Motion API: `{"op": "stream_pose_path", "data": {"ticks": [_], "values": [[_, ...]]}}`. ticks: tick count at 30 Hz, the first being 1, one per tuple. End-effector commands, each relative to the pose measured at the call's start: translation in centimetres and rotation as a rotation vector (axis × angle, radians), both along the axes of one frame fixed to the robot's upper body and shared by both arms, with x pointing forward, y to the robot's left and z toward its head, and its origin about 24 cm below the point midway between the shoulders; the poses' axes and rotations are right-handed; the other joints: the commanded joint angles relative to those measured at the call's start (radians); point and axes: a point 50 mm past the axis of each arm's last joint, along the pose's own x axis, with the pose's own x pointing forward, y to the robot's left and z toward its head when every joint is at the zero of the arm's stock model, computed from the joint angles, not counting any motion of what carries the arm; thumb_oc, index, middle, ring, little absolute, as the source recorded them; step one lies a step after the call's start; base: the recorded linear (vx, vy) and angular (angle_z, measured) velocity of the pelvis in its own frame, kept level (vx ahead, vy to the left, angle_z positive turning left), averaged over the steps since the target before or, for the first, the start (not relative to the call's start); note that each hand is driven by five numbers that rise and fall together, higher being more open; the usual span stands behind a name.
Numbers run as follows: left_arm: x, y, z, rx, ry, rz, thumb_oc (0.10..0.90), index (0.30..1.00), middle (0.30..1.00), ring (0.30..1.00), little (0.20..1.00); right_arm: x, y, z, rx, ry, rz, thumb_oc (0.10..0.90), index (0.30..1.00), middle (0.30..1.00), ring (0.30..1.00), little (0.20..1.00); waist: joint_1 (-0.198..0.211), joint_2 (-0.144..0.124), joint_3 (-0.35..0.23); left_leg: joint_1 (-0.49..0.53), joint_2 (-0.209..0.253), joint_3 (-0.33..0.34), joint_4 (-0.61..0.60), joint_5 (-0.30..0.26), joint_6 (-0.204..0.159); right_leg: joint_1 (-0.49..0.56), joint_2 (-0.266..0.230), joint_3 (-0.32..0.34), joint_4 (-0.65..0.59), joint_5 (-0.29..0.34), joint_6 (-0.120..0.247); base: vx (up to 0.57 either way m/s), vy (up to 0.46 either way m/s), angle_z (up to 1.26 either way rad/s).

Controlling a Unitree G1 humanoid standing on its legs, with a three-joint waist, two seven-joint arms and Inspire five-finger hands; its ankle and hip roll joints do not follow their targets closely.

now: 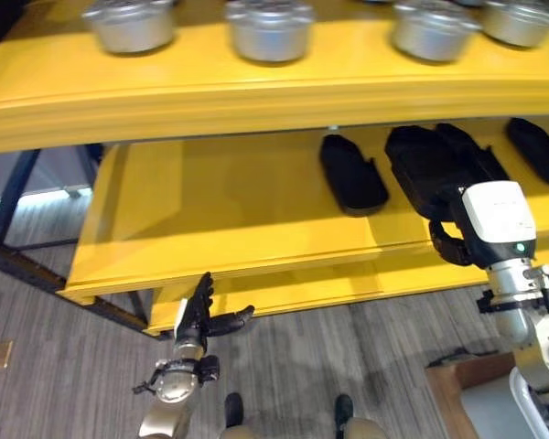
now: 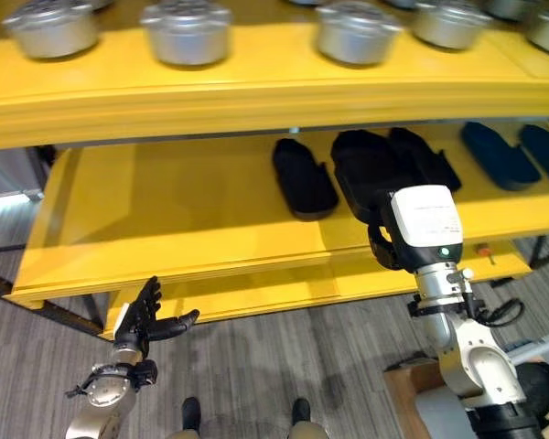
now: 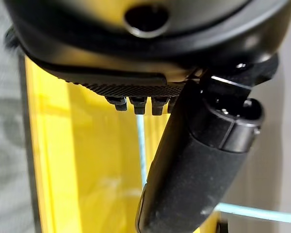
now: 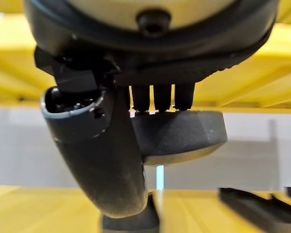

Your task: Move parts from the plastic box to the shelf.

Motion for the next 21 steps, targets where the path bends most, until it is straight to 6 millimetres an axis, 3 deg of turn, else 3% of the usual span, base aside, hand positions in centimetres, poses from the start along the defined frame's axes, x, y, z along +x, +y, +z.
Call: {"op": "stream_pose_path", "data": {"ticks": [1, 5, 11, 21], "values": [[1.9, 0.0, 5.1, 0.039, -0.259, -0.036, 0.900, 1.000, 1.000, 1.000, 1.000, 0.3, 2.0, 8.3, -0.066, -0.407, 0.083, 0.400, 0.300, 0.300, 0.300, 0.300, 0.032, -0.060, -0.073, -0.049, 0.089, 0.005, 0.125, -0.052, -0.014, 0.100, -0.077, -0.015, -0.021, 0.069, 0.097, 0.07, 0.167, 0.08], [2.2, 0.0, 5.6, 0.050, -0.277, -0.032, 0.900, 1.000, 1.000, 1.000, 1.000, 1.2, 2.8, 9.5, -0.084, -0.428, 0.105, 0.400, 0.300, 0.300, 0.300, 0.300, 0.052, -0.083, -0.058, -0.112, 0.072, 0.004, 0.181, -0.079, 0.006, 0.070, -0.099, -0.027, -0.028, 0.104, 0.107, 0.05, 0.105, 0.13], [2.4, -0.1, 5.9, 0.051, -0.291, -0.033, 0.900, 1.000, 1.000, 1.000, 1.000, 2.3, 3.6, 10.5, -0.079, -0.448, 0.123, 0.400, 0.300, 0.300, 0.300, 0.300, 0.077, -0.096, -0.032, -0.169, 0.067, -0.007, 0.198, -0.073, 0.009, 0.043, -0.103, -0.044, -0.029, 0.112, 0.110, -0.01, 0.008, 0.05], [2.7, 0.2, 6.6, 0.029, -0.326, 0.003, 0.900, 1.000, 1.000, 1.000, 1.000, 5.1, 6.4, 12.7, -0.031, -0.463, 0.189, 0.400, 0.300, 0.300, 0.300, 0.300, 0.133, -0.099, 0.038, -0.243, 0.059, -0.052, 0.202, -0.051, 0.011, 0.006, -0.098, -0.085, -0.008, 0.104, 0.103, -0.03, -0.017, 0.09]]}}
